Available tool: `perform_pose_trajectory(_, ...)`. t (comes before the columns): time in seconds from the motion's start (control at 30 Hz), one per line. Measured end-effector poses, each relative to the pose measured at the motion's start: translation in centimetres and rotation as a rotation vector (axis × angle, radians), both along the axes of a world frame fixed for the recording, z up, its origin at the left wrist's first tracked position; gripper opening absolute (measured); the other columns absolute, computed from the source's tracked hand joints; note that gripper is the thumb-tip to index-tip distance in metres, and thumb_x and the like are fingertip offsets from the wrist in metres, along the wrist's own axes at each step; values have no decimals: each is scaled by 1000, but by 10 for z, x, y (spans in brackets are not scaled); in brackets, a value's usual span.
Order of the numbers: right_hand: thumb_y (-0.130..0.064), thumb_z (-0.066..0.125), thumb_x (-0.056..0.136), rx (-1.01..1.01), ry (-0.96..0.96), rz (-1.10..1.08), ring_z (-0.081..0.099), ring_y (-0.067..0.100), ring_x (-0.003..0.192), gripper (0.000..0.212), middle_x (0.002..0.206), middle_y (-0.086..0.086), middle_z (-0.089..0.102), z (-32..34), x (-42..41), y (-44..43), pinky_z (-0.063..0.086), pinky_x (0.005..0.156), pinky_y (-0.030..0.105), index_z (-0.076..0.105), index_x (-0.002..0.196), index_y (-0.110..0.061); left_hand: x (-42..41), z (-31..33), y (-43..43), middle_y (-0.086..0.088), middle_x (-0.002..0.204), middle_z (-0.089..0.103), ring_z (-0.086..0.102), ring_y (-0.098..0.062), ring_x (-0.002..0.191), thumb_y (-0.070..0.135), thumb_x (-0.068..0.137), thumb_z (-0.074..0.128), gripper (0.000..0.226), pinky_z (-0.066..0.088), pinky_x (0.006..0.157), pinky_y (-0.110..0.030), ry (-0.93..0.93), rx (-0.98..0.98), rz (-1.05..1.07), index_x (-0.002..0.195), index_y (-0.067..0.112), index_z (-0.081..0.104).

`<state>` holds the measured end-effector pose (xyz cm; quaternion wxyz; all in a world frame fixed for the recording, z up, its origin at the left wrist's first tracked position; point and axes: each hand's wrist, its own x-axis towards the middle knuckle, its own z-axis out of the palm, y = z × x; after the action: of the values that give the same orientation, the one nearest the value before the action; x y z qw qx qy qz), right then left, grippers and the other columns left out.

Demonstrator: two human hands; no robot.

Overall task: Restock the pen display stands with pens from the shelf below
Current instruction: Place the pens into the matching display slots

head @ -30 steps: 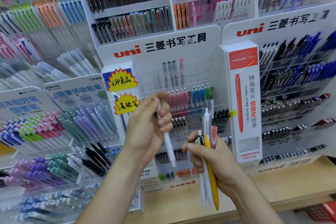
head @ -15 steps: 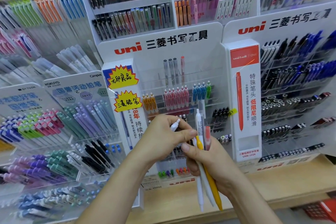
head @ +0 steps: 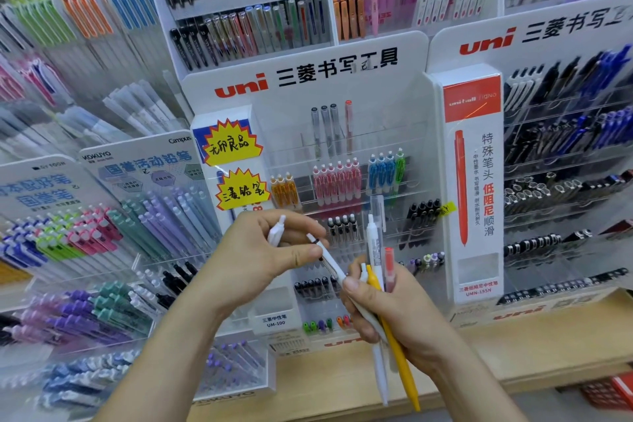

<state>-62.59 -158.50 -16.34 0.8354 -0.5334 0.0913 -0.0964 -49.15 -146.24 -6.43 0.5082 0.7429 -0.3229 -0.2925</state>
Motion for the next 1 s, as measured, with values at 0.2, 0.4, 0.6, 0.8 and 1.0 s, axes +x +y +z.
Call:
perform_pose_trajectory(0.2, -27, 70, 87, 32, 57, -164, 44, 15, 42, 25, 66, 9, 55, 1, -1, -9, 38, 41, 23, 55, 73, -12, 18, 19, 4, 6, 82, 75, 68, -2, 72, 0, 81, 69, 18, 47, 59, -10, -210, -303, 391, 88, 17, 73)
perform_pose_trajectory(0.4, -24, 65, 81, 28, 79, -326, 38, 15, 42, 24, 59, 5, 44, 2, -6, -25, 34, 40, 22, 49, 64, -16, 24, 19, -8, 16, 90, 71, 65, 6, 85, 3, 82, 72, 25, 52, 77, -13, -705, -265, 309, 96, 23, 72)
perform_pose_trajectory(0.6, -24, 66, 81, 20, 65, -322, 38, 15, 43, 24, 60, 5, 44, 3, -7, -27, 34, 42, 23, 49, 65, -17, 26, -12, -19, 5, 88, 71, 60, 4, 86, 3, 81, 73, 23, 48, 72, -8, -891, -171, 199, 102, 14, 74)
perform_pose_trajectory(0.8, -26, 67, 79, 16, 66, -308, 39, 15, 43, 24, 59, 4, 44, 2, -7, -25, 35, 43, 22, 50, 63, -18, 29, -18, -26, 3, 90, 74, 65, -8, 82, 7, 83, 72, 22, 51, 72, -20, -820, -171, 170, 104, 15, 74)
perform_pose_trajectory(1.0, -24, 72, 80, 25, 67, -295, 38, 15, 44, 25, 60, 6, 43, 2, -5, -21, 35, 42, 22, 51, 67, -17, 28, -21, -35, 0, 84, 76, 71, -16, 72, 18, 79, 67, 21, 56, 66, -25, -1067, -96, 35, 98, 14, 76)
